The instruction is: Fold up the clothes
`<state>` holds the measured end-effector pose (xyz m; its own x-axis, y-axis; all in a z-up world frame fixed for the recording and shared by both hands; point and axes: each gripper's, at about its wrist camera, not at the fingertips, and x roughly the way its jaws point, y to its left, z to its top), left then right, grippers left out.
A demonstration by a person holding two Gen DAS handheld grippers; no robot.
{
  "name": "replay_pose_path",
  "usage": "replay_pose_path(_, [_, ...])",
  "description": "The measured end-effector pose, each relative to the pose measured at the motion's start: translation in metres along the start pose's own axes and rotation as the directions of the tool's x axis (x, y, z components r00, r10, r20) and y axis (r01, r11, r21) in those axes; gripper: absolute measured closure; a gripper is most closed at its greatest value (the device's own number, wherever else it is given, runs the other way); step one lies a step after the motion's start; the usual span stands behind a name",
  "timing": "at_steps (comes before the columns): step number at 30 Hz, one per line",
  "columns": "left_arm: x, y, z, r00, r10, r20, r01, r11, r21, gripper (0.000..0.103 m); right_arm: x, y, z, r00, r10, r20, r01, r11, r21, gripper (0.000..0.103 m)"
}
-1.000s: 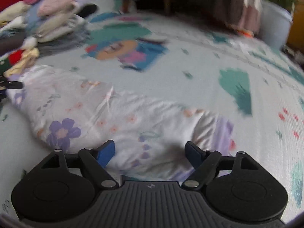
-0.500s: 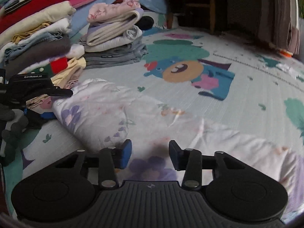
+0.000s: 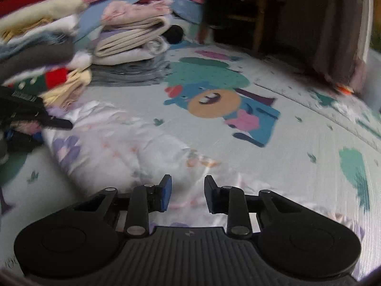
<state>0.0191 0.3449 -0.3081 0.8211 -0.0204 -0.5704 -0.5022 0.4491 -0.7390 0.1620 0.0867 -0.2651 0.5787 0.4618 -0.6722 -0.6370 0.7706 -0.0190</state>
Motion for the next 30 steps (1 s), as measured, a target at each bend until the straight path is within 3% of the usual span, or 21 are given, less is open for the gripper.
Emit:
replay_pose_path(2, [-0.006,-0.009,0.000,1.000,-0.013,0.013,0.012,0.999,0.032,0.075,0.020,0.001,-0.008,0.994,0.043,-0.102,-0.044,0.999,-0.009,0.070])
replay_pose_path(4, [-0.016,-0.029,-0.002,0.999,-0.021,0.038,0.017,0.994,0.104,0.076,0.021,0.002,-0.011,0.996,0.042,-0.072,-0.045,0.998,-0.040,0.070])
replay_pose_path(6, [-0.026,-0.054,-0.006,0.997,-0.047,0.060,0.034,0.979,0.200,0.076,0.020,-0.009,-0.008,0.994,0.078,-0.076,-0.075,0.996,0.038,0.070])
replay_pose_path(8, [-0.035,-0.079,-0.011,0.994,-0.074,0.077,0.051,0.962,0.268,0.076,0.017,-0.029,-0.010,0.988,0.142,-0.054,-0.129,0.974,0.188,0.070])
replay_pose_path(11, [-0.043,-0.121,-0.026,0.989,-0.102,0.105,0.052,0.914,0.402,0.076,0.011,-0.061,-0.016,0.974,0.225,-0.013,-0.202,0.898,0.391,0.072])
replay_pose_path(14, [-0.048,-0.160,-0.049,0.984,-0.119,0.136,0.023,0.830,0.558,0.076,0.000,-0.094,-0.026,0.962,0.266,0.056,-0.248,0.772,0.585,0.071])
replay_pose_path(16, [-0.047,-0.185,-0.070,0.981,-0.135,0.143,0.005,0.745,0.667,0.076,-0.011,-0.116,-0.035,0.960,0.258,0.113,-0.265,0.693,0.670,0.069])
replay_pose_path(18, [-0.044,-0.205,-0.094,0.979,-0.141,0.148,-0.024,0.637,0.771,0.076,-0.026,-0.139,-0.046,0.963,0.223,0.153,-0.261,0.625,0.735,0.069])
replay_pose_path(22, [-0.032,-0.233,-0.146,0.979,-0.162,0.127,-0.047,0.425,0.904,0.076,-0.053,-0.183,-0.072,0.972,0.123,0.201,-0.235,0.530,0.815,0.069])
replay_pose_path(28, [0.000,-0.251,-0.240,0.973,-0.211,0.096,-0.081,0.078,0.994,0.076,-0.076,-0.229,-0.096,0.984,0.009,0.178,-0.159,0.497,0.853,0.069])
replay_pose_path(30, [0.012,-0.249,-0.272,0.974,-0.216,0.074,-0.085,-0.040,0.996,0.076,-0.083,-0.240,-0.099,0.986,-0.015,0.167,-0.136,0.508,0.850,0.069])
